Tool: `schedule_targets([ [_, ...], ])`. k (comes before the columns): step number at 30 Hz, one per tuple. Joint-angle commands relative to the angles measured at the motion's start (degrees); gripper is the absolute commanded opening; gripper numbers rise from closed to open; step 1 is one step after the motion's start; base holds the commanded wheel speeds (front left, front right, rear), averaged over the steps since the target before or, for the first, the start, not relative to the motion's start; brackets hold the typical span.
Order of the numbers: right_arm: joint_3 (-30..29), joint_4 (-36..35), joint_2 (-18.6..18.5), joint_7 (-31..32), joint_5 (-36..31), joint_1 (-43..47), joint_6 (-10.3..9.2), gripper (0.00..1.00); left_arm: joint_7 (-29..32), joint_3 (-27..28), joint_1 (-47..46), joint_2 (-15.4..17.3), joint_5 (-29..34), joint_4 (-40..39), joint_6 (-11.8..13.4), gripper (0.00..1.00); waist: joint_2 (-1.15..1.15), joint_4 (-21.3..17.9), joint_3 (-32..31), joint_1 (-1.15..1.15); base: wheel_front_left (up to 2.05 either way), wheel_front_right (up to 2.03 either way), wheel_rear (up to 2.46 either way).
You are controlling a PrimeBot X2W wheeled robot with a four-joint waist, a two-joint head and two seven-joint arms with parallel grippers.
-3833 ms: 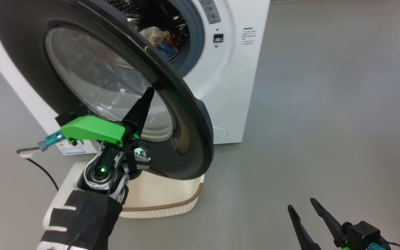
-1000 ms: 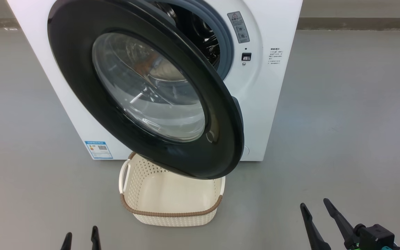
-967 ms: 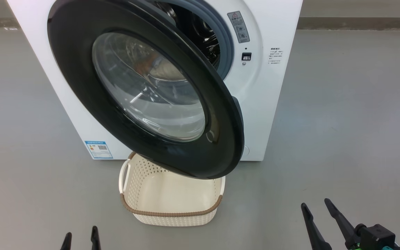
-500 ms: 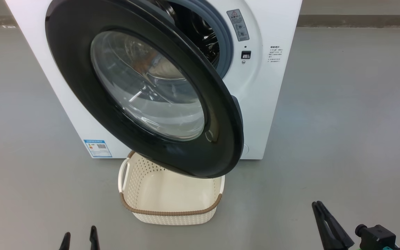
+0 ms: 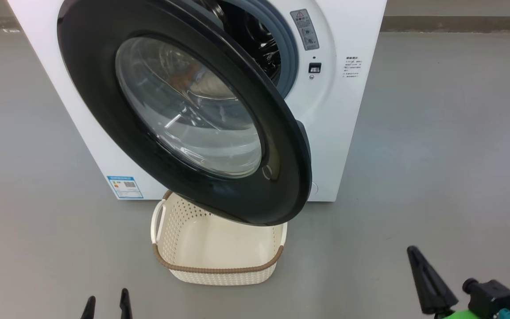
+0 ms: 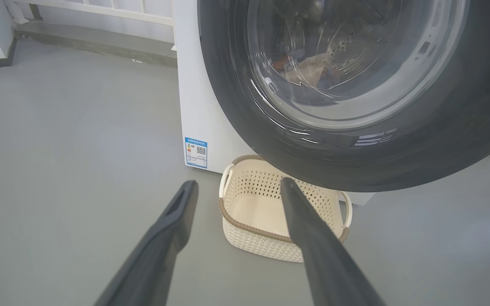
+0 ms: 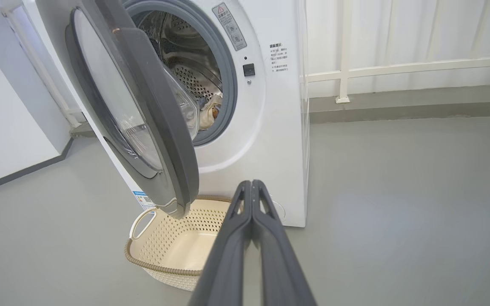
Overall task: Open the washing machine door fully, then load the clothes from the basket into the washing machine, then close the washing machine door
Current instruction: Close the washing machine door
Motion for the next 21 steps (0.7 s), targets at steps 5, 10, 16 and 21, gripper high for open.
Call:
schedule_targets([
  [5,0.2,-7.1,-1.7,-0.3,-0.4,-6.3,0.09,0.0,-0.6,1.3,-1.4,0.2,-0.6,-1.6,0.5,1.0,0.0,-0.1,0.1,0.0,0.0,0.0,0.0],
  [10,1.7,-15.2,-1.3,-0.3,0.5,-12.8,0.09,0.0,-0.6,1.1,-1.7,0.2,-0.7,-1.5,0.6,1.0,0.0,-0.2,0.2,0.0,0.0,0.0,0.0],
  [16,12.0,-17.7,-0.4,-0.3,2.3,-19.3,0.09,0.0,-0.6,0.1,-2.4,0.2,-0.7,-1.4,0.5,1.0,0.0,0.3,0.5,0.0,0.0,0.0,0.0],
  [21,20.9,-10.9,-0.3,-0.3,3.3,-21.9,0.09,0.0,-0.6,-1.9,-3.4,0.2,-1.2,-1.2,0.6,1.0,0.0,2.3,1.2,0.0,0.0,0.0,0.0],
])
